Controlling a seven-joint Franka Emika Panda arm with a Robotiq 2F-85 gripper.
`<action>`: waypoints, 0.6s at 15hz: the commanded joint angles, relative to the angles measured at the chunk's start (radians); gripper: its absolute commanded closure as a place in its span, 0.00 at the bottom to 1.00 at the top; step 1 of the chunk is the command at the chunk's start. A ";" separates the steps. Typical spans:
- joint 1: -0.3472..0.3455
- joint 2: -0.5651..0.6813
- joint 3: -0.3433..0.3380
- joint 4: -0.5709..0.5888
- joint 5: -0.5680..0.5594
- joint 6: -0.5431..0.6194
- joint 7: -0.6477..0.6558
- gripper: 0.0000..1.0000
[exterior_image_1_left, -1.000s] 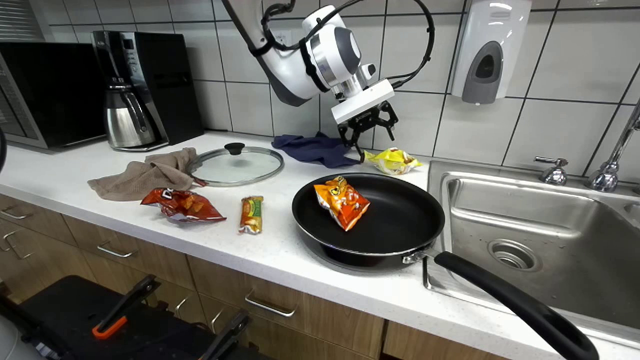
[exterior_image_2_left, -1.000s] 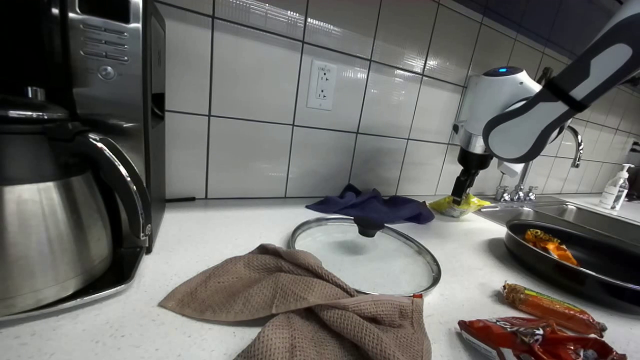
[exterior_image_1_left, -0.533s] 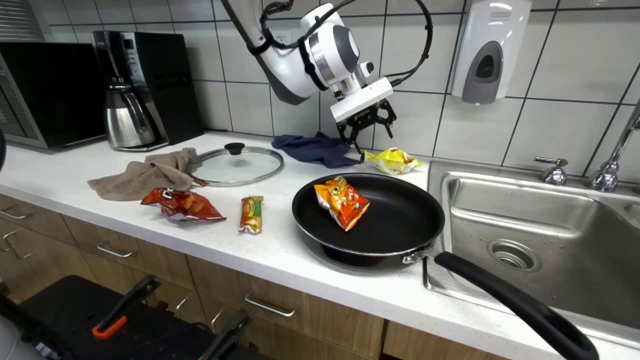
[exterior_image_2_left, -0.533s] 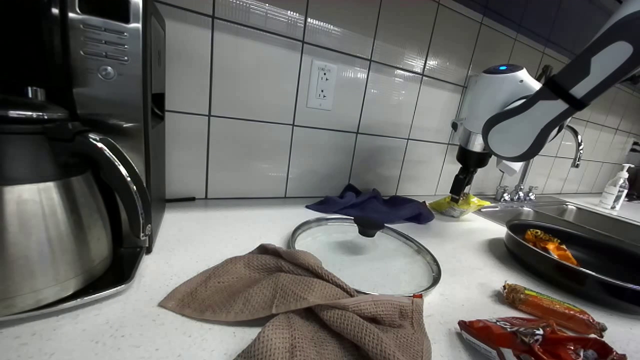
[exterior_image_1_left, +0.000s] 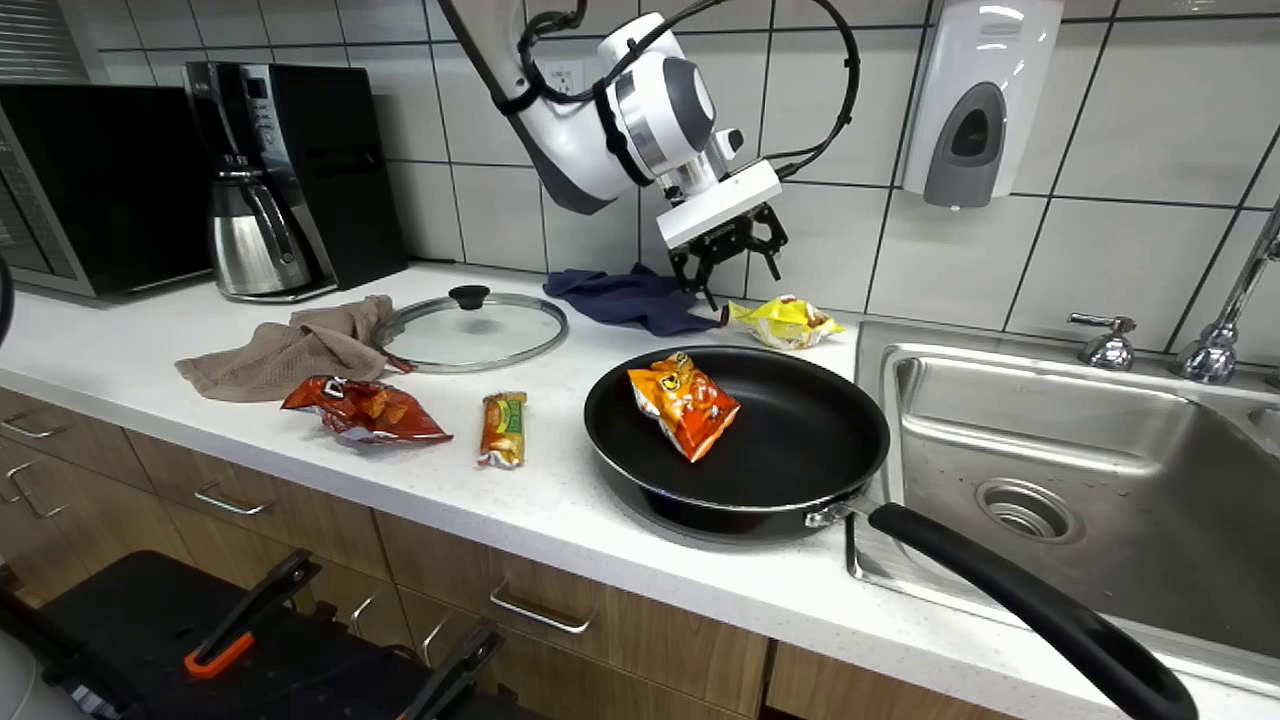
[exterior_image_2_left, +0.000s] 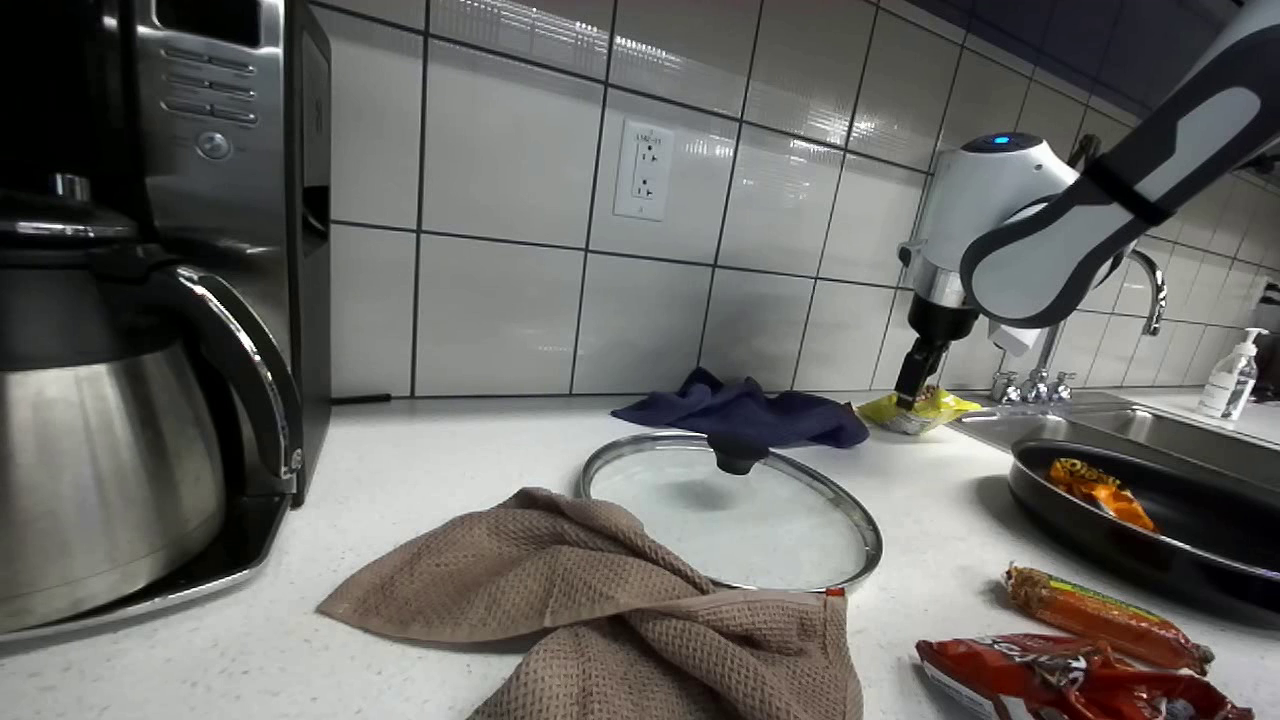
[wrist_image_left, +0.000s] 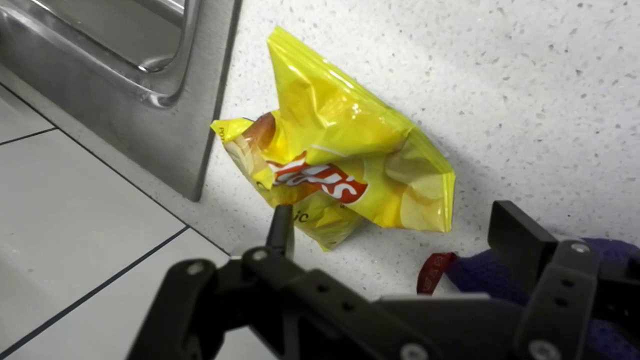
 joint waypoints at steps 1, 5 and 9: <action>-0.014 -0.003 0.021 -0.008 0.015 0.014 -0.007 0.00; -0.012 -0.008 0.025 -0.013 0.021 0.012 -0.005 0.00; -0.009 -0.007 0.022 -0.017 0.017 0.006 -0.004 0.00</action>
